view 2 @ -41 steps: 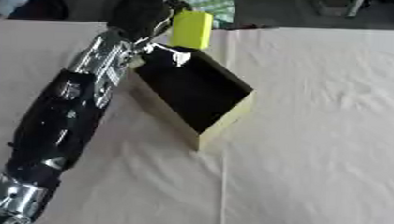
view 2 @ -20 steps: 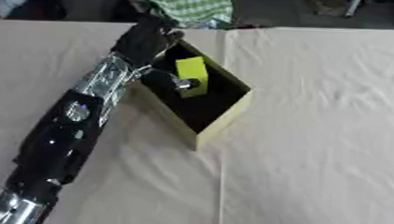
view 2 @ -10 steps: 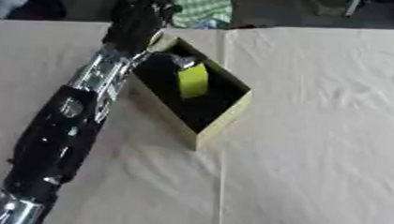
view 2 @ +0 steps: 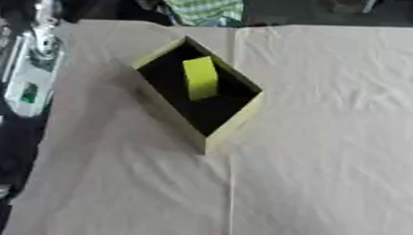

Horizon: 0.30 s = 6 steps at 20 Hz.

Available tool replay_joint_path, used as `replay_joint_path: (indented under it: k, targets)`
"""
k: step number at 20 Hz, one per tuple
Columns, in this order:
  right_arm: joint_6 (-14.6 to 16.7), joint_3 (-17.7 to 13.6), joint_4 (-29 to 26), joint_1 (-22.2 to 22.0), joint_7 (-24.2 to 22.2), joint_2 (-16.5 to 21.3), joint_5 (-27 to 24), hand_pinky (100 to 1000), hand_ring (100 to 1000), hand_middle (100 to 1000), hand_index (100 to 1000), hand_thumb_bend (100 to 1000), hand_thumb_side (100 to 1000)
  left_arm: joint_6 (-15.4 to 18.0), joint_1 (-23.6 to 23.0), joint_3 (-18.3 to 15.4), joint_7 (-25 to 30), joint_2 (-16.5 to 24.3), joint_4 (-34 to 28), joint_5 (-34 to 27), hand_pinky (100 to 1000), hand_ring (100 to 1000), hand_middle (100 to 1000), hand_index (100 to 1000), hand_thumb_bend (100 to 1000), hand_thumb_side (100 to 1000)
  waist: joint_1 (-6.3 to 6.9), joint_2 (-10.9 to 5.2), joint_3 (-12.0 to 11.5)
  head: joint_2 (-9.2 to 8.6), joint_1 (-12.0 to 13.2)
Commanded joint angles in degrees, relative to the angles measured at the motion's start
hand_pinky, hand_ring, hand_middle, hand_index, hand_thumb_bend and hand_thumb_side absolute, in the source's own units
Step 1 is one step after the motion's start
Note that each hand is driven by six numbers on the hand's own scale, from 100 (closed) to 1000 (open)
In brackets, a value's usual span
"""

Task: Pick up objects on the table and place them in the box.

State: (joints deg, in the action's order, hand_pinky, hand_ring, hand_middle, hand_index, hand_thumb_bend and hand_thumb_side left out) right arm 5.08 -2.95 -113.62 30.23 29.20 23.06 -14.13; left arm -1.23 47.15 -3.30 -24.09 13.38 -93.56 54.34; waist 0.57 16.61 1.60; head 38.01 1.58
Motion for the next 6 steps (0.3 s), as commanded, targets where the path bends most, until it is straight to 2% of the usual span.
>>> replay_joint_path:
  k: [1, 6]
  targets:
    - [0.2, -0.9, -1.0, 0.3, 0.5, 2.0, 0.6, 741, 733, 503, 807, 100, 669, 1.3, -2.7, -2.7, -2.5, 3.4, -7.5, -11.1, 593, 535, 494, 712, 100, 798, -0.70, -1.78, -0.3, 1.18, -0.6]
    - [0.3, -1.3, -1.0, -0.3, 1.1, 2.5, 1.1, 742, 734, 502, 808, 100, 669, -0.2, -11.2, -6.4, -4.3, 5.9, -17.1, -28.8, 586, 530, 506, 711, 100, 799, -0.76, -1.51, -1.3, 1.69, -1.5]
